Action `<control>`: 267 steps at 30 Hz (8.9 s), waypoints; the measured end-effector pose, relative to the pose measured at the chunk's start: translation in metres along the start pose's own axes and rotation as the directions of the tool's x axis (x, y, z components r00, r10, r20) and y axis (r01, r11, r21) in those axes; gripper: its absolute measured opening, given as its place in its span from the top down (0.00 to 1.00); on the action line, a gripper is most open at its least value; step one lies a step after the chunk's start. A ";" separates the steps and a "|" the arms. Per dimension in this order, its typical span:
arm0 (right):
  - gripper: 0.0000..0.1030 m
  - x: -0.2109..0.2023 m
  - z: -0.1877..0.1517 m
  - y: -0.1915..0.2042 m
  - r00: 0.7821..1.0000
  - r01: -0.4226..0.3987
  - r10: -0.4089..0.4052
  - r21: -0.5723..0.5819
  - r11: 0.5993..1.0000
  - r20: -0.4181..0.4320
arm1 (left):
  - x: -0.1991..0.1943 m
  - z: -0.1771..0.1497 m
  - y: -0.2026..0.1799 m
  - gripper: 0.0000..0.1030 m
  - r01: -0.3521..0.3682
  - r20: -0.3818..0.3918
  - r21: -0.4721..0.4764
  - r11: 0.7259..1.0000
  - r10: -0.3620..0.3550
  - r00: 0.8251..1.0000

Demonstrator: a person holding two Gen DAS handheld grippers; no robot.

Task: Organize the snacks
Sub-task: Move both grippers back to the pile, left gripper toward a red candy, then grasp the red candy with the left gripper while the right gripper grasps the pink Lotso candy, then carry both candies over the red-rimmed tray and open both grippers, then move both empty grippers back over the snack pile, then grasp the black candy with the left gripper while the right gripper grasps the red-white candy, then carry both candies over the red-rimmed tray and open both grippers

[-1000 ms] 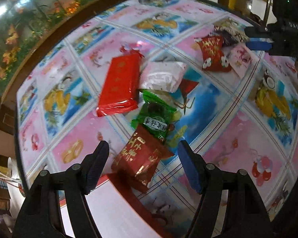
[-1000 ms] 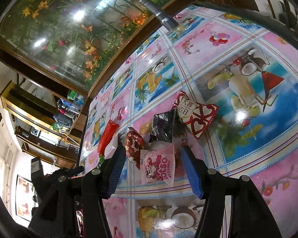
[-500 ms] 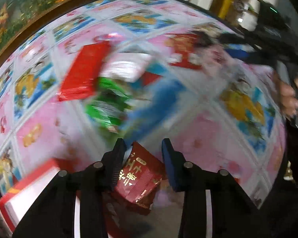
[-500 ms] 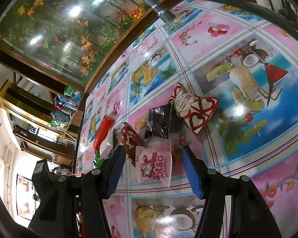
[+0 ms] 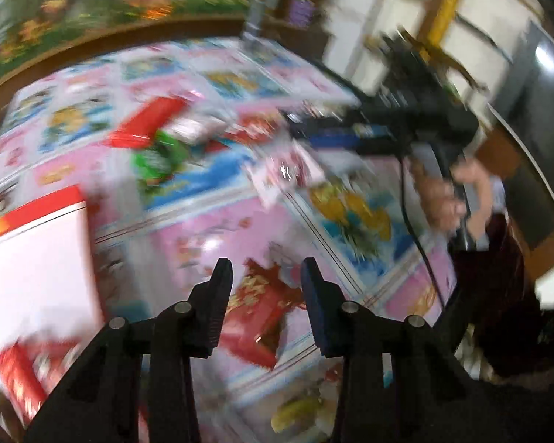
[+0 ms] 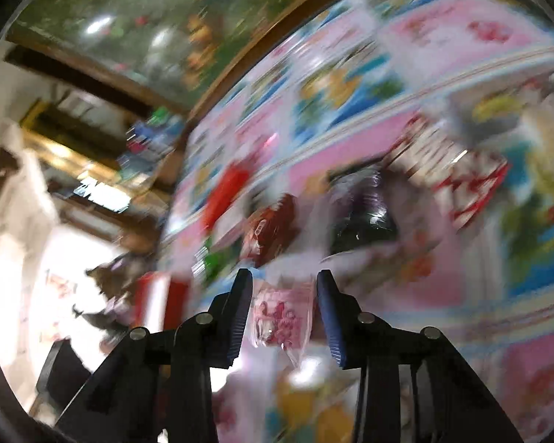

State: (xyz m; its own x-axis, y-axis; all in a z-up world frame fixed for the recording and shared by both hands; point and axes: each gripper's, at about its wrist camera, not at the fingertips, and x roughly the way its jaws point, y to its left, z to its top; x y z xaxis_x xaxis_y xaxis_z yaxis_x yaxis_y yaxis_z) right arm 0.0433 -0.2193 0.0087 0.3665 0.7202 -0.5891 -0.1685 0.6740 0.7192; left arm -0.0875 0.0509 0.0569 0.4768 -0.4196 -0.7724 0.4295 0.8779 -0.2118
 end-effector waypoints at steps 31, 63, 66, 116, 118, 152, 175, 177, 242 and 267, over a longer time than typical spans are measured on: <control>0.61 0.052 -0.026 0.042 0.986 0.081 -0.082 -0.014 0.997 -0.143 | 0.040 -0.021 -0.014 0.56 -0.086 -0.140 0.216 0.973 0.118 0.983; 0.64 0.029 -0.039 0.067 0.937 0.349 -0.340 -0.212 0.913 0.078 | 0.028 -0.028 -0.020 0.68 -0.080 -0.028 -0.058 0.995 0.078 0.997; 0.64 0.019 -0.040 0.061 0.950 0.312 -0.302 -0.188 0.931 0.077 | 0.026 -0.028 -0.021 0.68 -0.080 -0.023 -0.060 0.995 0.079 0.997; 0.61 0.179 -0.148 0.253 0.984 -0.103 0.013 -0.516 0.850 -0.175 | -0.112 -0.076 0.130 0.74 -0.534 0.092 -0.452 0.715 0.632 0.769; 0.60 0.179 -0.153 0.257 0.987 -0.087 -0.003 -0.546 0.833 -0.162 | -0.112 -0.079 0.136 0.74 -0.561 0.068 -0.457 0.690 0.656 0.752; 0.39 -0.049 0.009 0.037 0.928 0.103 -0.067 -0.077 0.992 0.367 | -0.020 0.028 -0.039 0.34 -0.437 0.103 -0.050 0.898 0.440 0.892; 0.38 -0.101 0.063 -0.087 0.925 0.225 -0.245 0.100 0.969 0.289 | 0.065 0.077 -0.066 0.32 -0.307 -0.048 0.026 0.951 0.308 0.950; 0.38 -0.094 0.063 -0.081 0.928 0.245 -0.255 0.071 0.967 0.273 | 0.068 0.077 -0.063 0.32 -0.301 -0.056 0.022 0.953 0.302 0.952; 0.72 -0.052 0.051 -0.063 0.965 0.216 -0.220 0.042 0.976 0.141 | 0.136 0.090 -0.084 0.81 -0.285 -0.024 -0.022 0.958 0.284 0.958; 0.73 0.047 -0.024 0.084 0.996 -0.083 0.090 -0.214 0.973 0.023 | -0.072 -0.034 0.017 0.81 -0.359 0.207 -0.297 0.885 0.427 0.880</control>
State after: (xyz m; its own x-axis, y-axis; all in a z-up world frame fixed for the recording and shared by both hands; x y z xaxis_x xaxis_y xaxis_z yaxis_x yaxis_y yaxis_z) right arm 0.0241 -0.1248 0.0322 0.3705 0.7737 -0.5138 -0.3897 0.6317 0.6702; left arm -0.1401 0.1040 0.0884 0.7621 -0.0423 -0.6460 -0.0192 0.9960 -0.0878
